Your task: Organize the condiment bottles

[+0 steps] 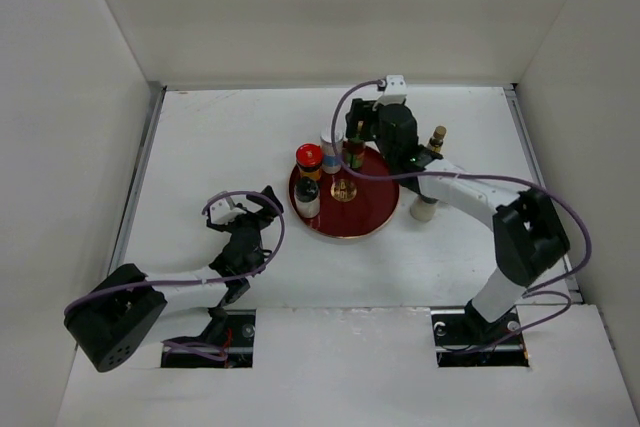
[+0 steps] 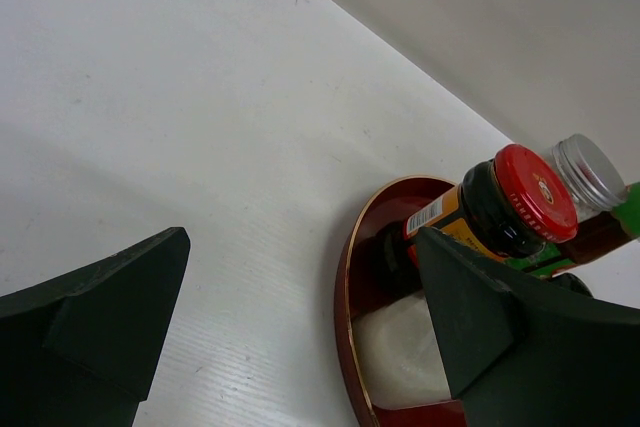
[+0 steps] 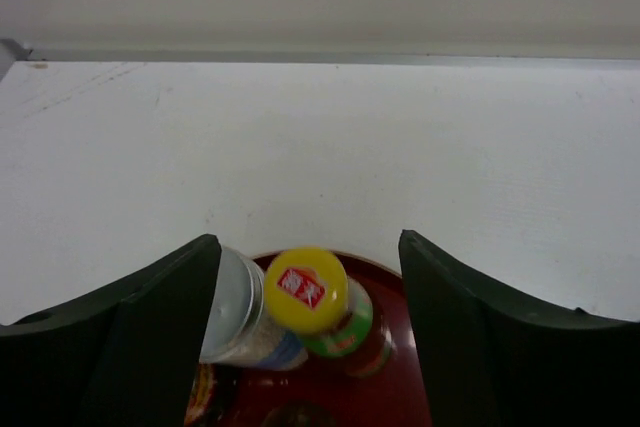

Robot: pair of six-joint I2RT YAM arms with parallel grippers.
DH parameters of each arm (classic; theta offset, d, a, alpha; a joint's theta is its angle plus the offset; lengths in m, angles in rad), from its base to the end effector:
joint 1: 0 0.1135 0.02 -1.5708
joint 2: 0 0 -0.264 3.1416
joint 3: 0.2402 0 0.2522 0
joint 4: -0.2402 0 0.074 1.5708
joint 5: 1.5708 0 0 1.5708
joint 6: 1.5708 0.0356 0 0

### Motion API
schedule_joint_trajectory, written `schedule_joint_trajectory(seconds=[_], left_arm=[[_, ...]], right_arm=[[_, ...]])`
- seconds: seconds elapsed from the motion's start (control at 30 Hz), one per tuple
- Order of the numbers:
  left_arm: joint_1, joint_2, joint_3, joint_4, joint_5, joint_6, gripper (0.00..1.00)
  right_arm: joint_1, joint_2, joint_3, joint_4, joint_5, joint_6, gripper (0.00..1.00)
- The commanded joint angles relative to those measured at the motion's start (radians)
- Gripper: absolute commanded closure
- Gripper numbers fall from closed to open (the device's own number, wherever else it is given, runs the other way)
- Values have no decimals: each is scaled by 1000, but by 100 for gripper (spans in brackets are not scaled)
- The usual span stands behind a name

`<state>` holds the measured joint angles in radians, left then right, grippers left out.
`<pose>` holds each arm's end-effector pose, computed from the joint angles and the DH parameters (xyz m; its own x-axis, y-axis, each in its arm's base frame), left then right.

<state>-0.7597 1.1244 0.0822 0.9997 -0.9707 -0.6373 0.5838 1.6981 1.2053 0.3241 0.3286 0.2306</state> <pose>0.1474 -0.0995 0.1664 0.0995 -0.5580 -0.8238 -0.1862 0.8029 -0.5663 0.3433 0.2130 0.2943 -0.1950 0.1305 -0.9721 -0.2174 0.9607 0.1726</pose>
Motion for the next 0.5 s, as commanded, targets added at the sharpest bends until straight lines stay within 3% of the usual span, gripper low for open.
schedule_joint_trajectory(seconds=[0.0, 0.13, 0.27, 0.47], left_arm=[[4, 2, 5, 54, 6, -15, 0], [6, 15, 11, 54, 20, -16, 0], [6, 29, 17, 54, 27, -16, 0], [7, 44, 22, 57, 38, -16, 0]], right_arm=[[4, -188, -80, 72, 36, 21, 18], [-34, -421, -297, 24, 139, 58, 12], [-71, -624, -473, -161, 286, 151, 2], [-98, -720, -544, -397, 351, 228, 0]])
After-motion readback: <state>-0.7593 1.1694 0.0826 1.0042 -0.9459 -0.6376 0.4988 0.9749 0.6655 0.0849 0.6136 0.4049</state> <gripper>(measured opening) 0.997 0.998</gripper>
